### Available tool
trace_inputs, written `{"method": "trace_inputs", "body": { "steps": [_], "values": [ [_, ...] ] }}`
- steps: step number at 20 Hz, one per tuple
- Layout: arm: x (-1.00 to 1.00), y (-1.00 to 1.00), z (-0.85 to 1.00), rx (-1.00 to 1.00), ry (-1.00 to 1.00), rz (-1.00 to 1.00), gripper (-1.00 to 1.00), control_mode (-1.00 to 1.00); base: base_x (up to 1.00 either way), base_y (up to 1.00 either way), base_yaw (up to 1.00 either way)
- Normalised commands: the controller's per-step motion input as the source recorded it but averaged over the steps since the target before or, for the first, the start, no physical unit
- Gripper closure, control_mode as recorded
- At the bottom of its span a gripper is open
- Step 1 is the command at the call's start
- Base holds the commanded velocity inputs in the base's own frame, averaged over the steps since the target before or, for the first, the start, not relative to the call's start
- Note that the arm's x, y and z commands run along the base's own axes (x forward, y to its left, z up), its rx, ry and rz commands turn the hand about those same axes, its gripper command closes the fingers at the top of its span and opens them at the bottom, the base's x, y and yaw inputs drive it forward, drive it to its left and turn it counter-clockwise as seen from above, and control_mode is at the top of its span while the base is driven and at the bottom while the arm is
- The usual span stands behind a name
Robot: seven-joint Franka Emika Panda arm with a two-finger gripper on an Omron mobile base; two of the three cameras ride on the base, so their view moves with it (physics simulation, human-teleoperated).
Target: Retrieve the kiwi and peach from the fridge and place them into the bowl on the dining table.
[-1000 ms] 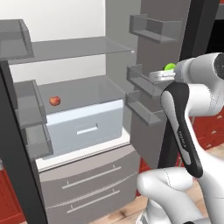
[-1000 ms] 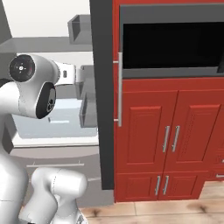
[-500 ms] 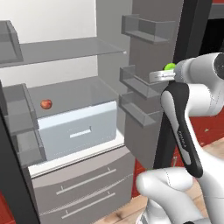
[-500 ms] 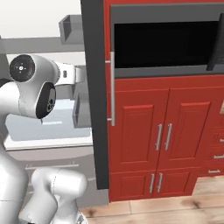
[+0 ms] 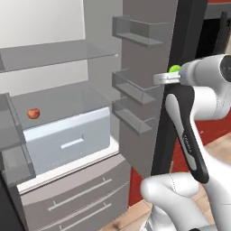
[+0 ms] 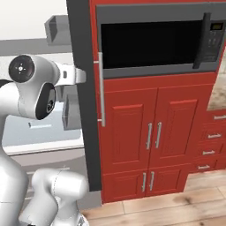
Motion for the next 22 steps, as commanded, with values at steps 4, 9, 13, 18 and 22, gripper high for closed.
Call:
{"method": "trace_inputs", "body": {
  "steps": [4,9,13,18,22],
  "values": [
    [0.00,0.00,0.00,0.00,0.00,0.00,1.00,1.00,-0.38,0.18,-0.73],
    [0.00,0.00,0.00,0.00,0.00,0.00,1.00,1.00,-0.19,0.10,-0.78],
    [0.00,0.00,0.00,0.00,0.00,0.00,1.00,1.00,-0.13,0.08,-0.80],
    [0.00,0.00,0.00,0.00,0.00,0.00,1.00,1.00,-0.14,0.02,-0.78],
    [0.00,0.00,0.00,0.00,0.00,0.00,1.00,1.00,0.00,0.00,-0.72]
  ]
}}
